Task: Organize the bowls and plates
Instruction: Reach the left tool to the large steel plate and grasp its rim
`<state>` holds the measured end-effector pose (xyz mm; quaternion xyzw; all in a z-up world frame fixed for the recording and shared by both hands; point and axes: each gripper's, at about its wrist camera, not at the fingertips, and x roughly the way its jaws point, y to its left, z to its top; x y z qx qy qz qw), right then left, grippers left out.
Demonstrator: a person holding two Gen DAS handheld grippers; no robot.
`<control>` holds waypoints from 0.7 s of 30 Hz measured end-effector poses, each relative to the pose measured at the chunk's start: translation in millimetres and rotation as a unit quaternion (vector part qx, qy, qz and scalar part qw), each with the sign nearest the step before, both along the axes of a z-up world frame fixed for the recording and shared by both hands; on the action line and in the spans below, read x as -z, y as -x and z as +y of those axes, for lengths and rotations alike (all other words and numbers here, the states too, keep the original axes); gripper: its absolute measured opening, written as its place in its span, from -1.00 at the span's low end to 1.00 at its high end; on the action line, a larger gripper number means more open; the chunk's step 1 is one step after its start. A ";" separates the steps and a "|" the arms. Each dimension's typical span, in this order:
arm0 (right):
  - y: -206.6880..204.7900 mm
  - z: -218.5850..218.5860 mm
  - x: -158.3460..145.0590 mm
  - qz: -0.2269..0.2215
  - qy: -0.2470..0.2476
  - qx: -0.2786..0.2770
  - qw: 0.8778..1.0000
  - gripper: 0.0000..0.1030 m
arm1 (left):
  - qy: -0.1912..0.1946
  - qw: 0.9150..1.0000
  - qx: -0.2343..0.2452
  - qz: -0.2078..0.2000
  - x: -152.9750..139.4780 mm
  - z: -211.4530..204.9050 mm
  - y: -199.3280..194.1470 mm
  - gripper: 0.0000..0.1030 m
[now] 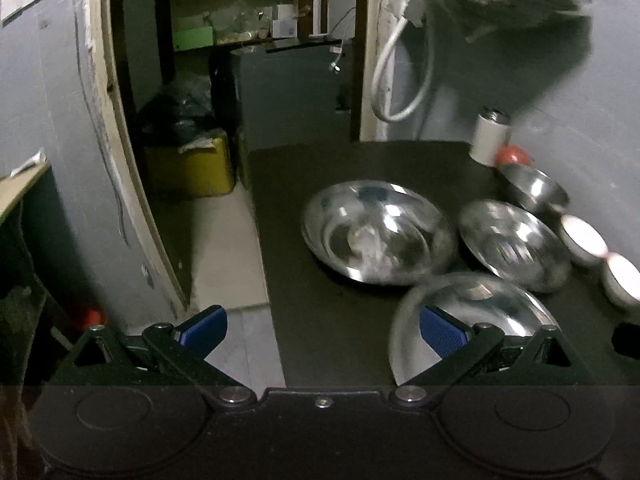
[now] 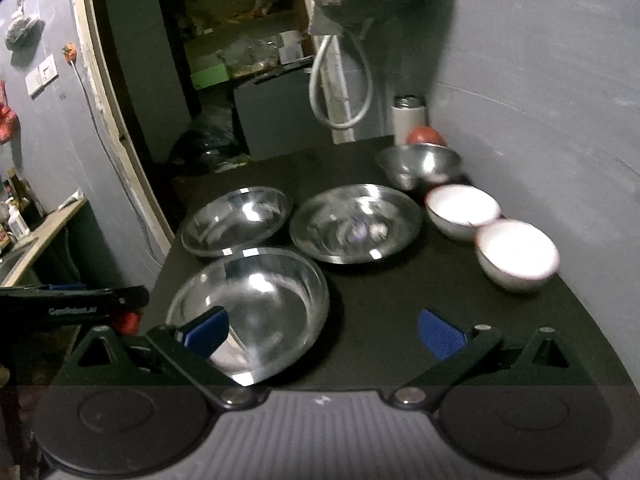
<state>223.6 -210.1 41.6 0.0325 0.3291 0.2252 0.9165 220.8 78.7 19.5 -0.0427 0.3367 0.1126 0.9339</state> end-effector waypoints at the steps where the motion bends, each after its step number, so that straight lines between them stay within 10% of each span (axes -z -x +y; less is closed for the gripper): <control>1: -8.4 6.2 -1.1 0.000 -0.004 -0.007 1.000 1.00 | -0.002 1.000 0.005 -0.002 -2.1 8.5 -11.0 0.99; 21: -111.4 136.5 26.9 0.077 -0.030 0.032 0.996 0.86 | 0.093 0.973 0.205 0.054 41.1 119.4 -189.3 0.68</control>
